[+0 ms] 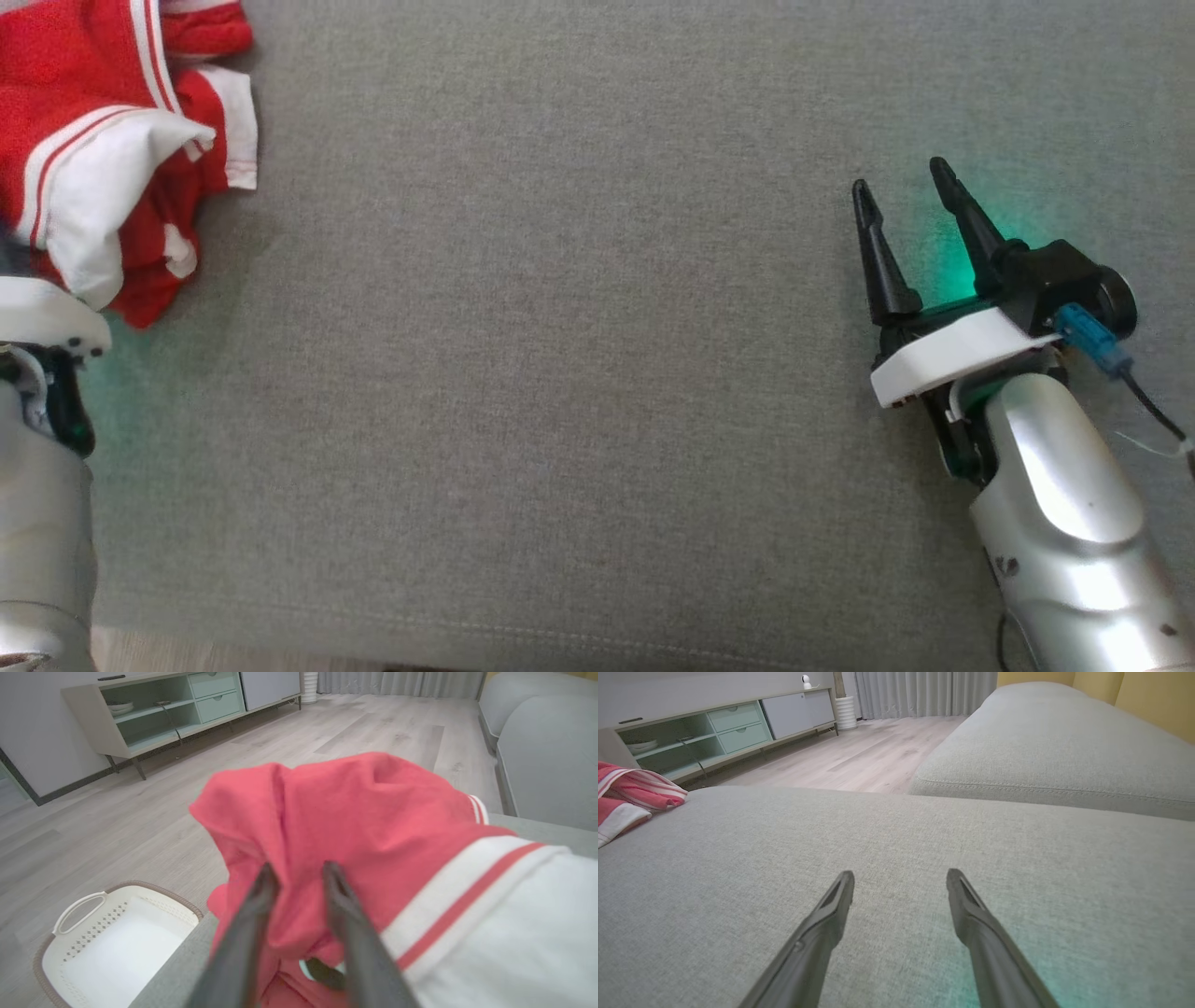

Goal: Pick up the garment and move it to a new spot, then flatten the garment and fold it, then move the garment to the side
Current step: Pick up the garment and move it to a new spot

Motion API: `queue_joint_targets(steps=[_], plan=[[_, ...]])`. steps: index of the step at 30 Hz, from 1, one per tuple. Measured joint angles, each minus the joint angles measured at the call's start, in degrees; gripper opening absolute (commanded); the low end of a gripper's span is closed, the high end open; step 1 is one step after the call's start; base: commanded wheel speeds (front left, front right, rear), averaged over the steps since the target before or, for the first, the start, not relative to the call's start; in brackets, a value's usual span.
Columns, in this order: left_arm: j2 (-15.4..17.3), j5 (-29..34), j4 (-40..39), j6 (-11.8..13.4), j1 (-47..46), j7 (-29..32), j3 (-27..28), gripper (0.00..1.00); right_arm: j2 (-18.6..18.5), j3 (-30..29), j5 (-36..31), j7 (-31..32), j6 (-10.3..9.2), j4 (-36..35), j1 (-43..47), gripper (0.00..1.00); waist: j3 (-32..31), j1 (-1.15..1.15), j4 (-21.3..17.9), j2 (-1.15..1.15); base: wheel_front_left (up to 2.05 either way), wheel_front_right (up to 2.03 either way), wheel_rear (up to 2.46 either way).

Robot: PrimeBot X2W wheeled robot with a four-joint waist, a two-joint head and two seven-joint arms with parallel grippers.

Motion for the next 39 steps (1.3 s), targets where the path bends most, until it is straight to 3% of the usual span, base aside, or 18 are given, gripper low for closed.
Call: queue_joint_targets(steps=[6, 14, 23, 30, 34, 35, 36, 37, 39], plan=[[0.59, 1.94, -1.6, -0.78, -1.11, -0.32, -4.1, 0.0, 1.29, -0.56, 0.68, 0.0, 0.0, 0.34, -0.02, 1.0, -3.02, -0.01, -1.04, 0.0, 0.0, 0.0, 0.0], [-0.12, 3.65, -19.71, -1.52, -5.95, -0.57, -12.5, 0.0, 3.08, -1.82, 2.02, 0.0, 0.0, 0.52, 4.52, 1.0, -9.81, -0.02, -3.58, 0.01, 0.0, 0.0, 0.0], [-6.2, -2.57, -30.32, -1.52, -4.17, -0.86, -23.26, 0.0, 3.92, 0.64, 2.93, 0.0, 0.0, 0.42, 7.37, 1.0, -15.39, -0.03, -11.94, 0.0, 0.0, 0.0, 0.0], [-15.94, -7.15, -32.73, -1.53, 1.94, -0.85, -31.89, 0.0, 4.22, 2.42, 3.61, 0.0, 0.0, -0.59, 7.82, 1.0, -17.27, -0.02, -22.38, 0.0, 0.0, 0.0, 0.0], [-16.9, -7.97, -31.06, -1.23, 4.82, -0.85, -34.71, 0.0, 4.23, 2.66, 4.23, 0.0, 0.0, -1.0, 7.87, 1.0, -17.11, -0.02, -26.57, 0.01, 0.0, 0.0, 0.0], [-16.89, -7.93, -30.07, -0.86, 5.91, -0.85, -35.46, 0.3, 4.23, 2.66, 4.49, 0.0, 0.0, -1.08, 7.88, 1.0, -16.96, -0.02, -27.31, 0.01, 0.0, 0.0, 0.0], [-16.89, -7.92, -29.1, -0.36, 7.2, -0.85, -36.01, 0.8, 4.23, 2.66, 4.61, 0.0, 0.0, -1.18, 7.89, 1.0, -16.77, -0.02, -27.84, 0.01, 0.0, 0.0, 0.0], [-16.89, -7.94, -28.52, 0.09, 8.72, -0.85, -36.82, 1.0, 4.23, 2.59, 4.69, 0.0, 0.0, -1.29, 7.93, 1.0, -16.5, -0.02, -28.13, 0.01, 0.0, 0.0, 0.0], [-16.92, -8.0, -26.51, 1.12, 11.65, -0.79, -37.8, 1.0, 4.23, 2.32, 4.88, 0.0, 0.0, -1.47, 7.99, 1.0, -15.99, 0.0, -28.0, 0.01, 0.0, 0.0, 0.0]])
